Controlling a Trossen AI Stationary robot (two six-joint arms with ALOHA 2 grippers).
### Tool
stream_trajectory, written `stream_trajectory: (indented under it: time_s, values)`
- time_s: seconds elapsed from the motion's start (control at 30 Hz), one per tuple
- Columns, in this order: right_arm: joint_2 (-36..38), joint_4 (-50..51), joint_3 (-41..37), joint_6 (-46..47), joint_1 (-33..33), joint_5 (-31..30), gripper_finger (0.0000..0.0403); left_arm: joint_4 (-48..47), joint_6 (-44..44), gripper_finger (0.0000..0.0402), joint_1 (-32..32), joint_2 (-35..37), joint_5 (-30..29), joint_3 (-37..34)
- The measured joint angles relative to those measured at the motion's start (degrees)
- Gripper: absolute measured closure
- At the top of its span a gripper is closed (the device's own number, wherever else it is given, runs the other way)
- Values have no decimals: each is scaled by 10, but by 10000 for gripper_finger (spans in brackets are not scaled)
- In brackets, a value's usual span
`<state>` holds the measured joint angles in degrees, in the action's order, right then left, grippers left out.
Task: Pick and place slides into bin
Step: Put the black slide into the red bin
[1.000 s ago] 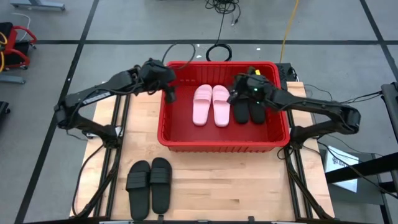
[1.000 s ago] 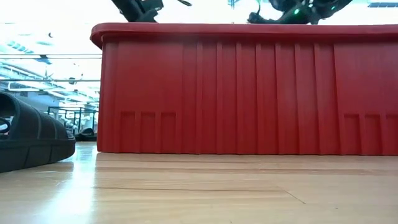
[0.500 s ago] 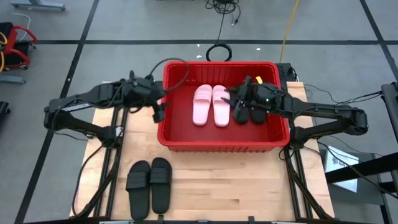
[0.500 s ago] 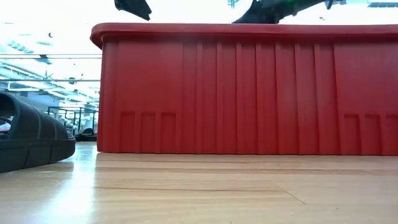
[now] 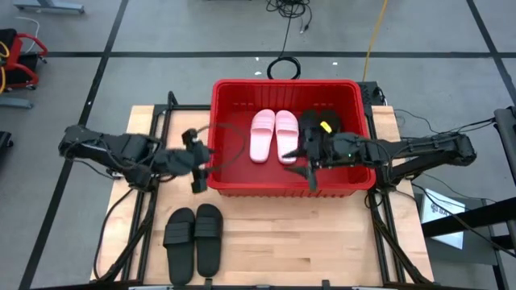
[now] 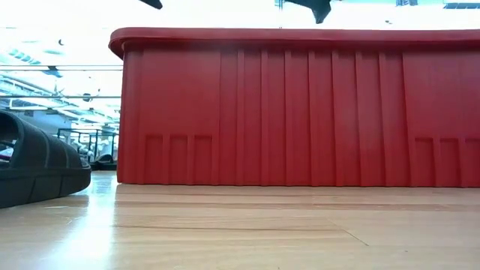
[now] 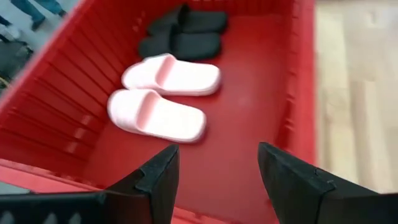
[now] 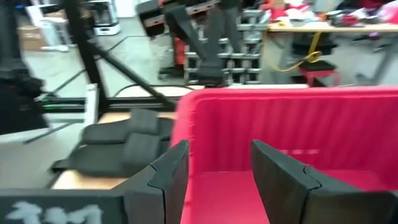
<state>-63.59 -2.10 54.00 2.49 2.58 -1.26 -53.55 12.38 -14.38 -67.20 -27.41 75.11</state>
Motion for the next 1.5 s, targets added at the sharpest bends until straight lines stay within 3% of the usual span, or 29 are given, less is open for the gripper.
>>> stream_trajectory:
  time_s: [0.2,0.37,0.67,0.8,0.9,1.13,1.33,1.5]
  values:
    - [-11,-11,0,24,65,-1,243,3,98,190,-92,1,-23,-45]
    - [-29,-63,0,24,102,-1,243,24,166,190,-172,1,-74,-80]
    - [-64,-105,0,12,126,-1,243,100,182,190,-300,-1,-103,-89]
    - [-73,-103,0,13,125,-2,246,165,132,190,-338,-10,-128,-89]
    - [-73,-104,0,4,125,-2,247,233,80,190,-346,-11,-100,-89]
    - [-73,-112,0,-28,125,-4,247,351,-7,190,-358,-11,82,-70]
    - [-73,-114,0,-30,125,-4,248,352,-97,190,-393,-11,94,-44]
    - [-73,-114,0,-28,125,-4,246,310,-100,190,-406,-14,86,-24]
